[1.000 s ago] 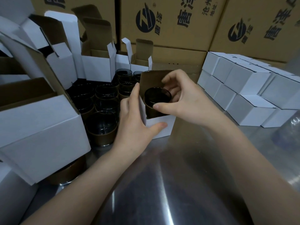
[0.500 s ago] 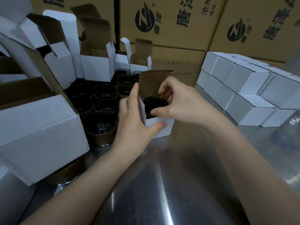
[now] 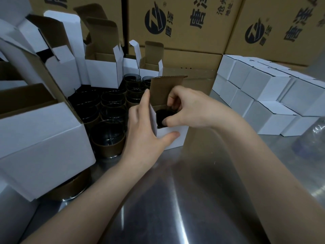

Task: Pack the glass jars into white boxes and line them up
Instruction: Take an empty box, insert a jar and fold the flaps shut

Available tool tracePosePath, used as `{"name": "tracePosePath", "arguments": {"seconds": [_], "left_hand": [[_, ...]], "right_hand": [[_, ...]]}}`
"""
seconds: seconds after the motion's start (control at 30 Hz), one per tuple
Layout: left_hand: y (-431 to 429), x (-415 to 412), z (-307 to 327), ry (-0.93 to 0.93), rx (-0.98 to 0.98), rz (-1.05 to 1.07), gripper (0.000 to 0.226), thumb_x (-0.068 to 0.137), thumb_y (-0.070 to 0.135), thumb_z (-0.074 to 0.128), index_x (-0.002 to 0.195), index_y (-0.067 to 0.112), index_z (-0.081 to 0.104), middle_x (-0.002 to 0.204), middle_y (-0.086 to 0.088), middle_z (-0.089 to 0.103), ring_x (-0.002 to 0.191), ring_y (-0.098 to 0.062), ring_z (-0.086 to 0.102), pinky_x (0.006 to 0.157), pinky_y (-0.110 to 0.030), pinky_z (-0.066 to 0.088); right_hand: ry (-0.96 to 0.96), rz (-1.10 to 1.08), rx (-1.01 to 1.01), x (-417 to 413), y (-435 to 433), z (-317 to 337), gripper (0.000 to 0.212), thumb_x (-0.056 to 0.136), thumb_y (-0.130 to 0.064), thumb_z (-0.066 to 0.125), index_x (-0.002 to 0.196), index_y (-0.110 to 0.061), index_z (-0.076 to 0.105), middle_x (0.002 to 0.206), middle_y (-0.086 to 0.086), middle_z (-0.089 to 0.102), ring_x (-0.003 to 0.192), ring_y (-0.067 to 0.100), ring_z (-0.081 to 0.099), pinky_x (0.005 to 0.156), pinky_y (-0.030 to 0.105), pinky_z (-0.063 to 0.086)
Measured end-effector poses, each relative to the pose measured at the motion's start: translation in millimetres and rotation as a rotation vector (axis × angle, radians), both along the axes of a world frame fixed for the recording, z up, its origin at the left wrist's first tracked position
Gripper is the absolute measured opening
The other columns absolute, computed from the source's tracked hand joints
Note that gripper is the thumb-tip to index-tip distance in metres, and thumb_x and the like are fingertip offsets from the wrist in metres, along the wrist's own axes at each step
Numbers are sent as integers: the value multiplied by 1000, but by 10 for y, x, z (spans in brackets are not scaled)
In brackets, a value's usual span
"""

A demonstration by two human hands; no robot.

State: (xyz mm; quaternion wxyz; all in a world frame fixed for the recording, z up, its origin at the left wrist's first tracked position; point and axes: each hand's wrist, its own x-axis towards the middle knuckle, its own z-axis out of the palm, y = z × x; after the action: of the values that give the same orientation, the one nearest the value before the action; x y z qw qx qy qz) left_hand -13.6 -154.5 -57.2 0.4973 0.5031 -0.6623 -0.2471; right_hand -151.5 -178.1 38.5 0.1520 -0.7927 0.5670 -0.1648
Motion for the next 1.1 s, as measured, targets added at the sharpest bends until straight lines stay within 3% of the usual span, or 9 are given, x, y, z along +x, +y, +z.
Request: {"name": "tracePosePath", "arguments": {"seconds": [0.3, 0.4, 0.5, 0.6, 0.67, 0.77, 0.87, 1.0, 1.1], "left_hand": [[9, 9, 5, -7, 14, -4, 119, 71, 36, 84, 154, 40, 0, 127, 14, 24, 129, -12, 40, 111, -35, 38], [16, 17, 5, -10, 13, -14, 121, 73, 35, 83, 153, 41, -7, 125, 14, 24, 128, -13, 41, 113, -37, 37], [20, 16, 13, -6, 25, -25, 119, 76, 36, 80, 151, 45, -12, 136, 12, 26, 131, -13, 40, 113, -41, 37], [27, 19, 19, 40, 25, -45, 115, 79, 31, 79, 152, 45, -8, 150, 12, 27, 137, -10, 38, 114, -41, 37], [30, 27, 12, 84, 9, -55, 107, 79, 26, 80, 153, 40, 4, 149, 20, 32, 137, -2, 37, 113, -29, 36], [25, 36, -8, 89, 3, -43, 86, 80, 20, 80, 141, 32, 21, 130, 25, 47, 117, 5, 51, 90, -7, 41], [35, 29, -6, 57, 9, -45, 75, 82, 20, 77, 135, 27, 25, 133, 9, 49, 115, -6, 54, 86, -10, 43], [66, 13, 29, 0, -2, -64, 66, 86, 21, 74, 134, 26, 29, 148, -1, 39, 135, -17, 42, 108, -35, 39], [79, 2, 56, -15, 3, -52, 58, 87, 21, 72, 130, 26, 34, 150, -2, 36, 140, -18, 34, 112, -37, 33]], "right_hand": [[-150, -16, -33, -49, -27, -88, 34, 69, -35, 81, 92, -29, 57, 89, -10, 60, 73, 5, 54, 59, 21, 44], [-505, -103, -81, -87, -68, -135, 15, 77, -20, 75, 82, -29, 63, 77, -6, 66, 62, 2, 56, 59, 21, 47], [-906, -265, -133, -174, -167, -148, 30, 82, 6, 52, 78, -19, 66, 70, 0, 71, 59, 7, 60, 57, 22, 49], [-1105, -355, -70, -295, -232, -196, 38, 77, 13, 42, 84, -15, 67, 72, 2, 71, 57, 11, 58, 52, 21, 46], [-1154, -343, 39, -353, -254, -264, 41, 76, 14, 42, 91, -14, 68, 81, 5, 70, 59, 12, 58, 51, 22, 48], [-1234, -213, 244, -379, -297, -373, 38, 82, 10, 46, 106, -13, 65, 93, 11, 67, 62, 13, 58, 55, 25, 51], [-1259, -74, 377, -383, -334, -446, 39, 87, 2, 53, 124, -8, 59, 91, 12, 60, 66, 15, 48, 57, 23, 50], [-1182, 35, 400, -391, -358, -518, 44, 89, -6, 59, 133, -6, 53, 70, -6, 66, 61, 7, 58, 63, 23, 50], [-1174, 33, 404, -367, -360, -548, 39, 90, -7, 61, 129, -8, 56, 74, -6, 67, 62, 6, 58, 64, 22, 48]]}}
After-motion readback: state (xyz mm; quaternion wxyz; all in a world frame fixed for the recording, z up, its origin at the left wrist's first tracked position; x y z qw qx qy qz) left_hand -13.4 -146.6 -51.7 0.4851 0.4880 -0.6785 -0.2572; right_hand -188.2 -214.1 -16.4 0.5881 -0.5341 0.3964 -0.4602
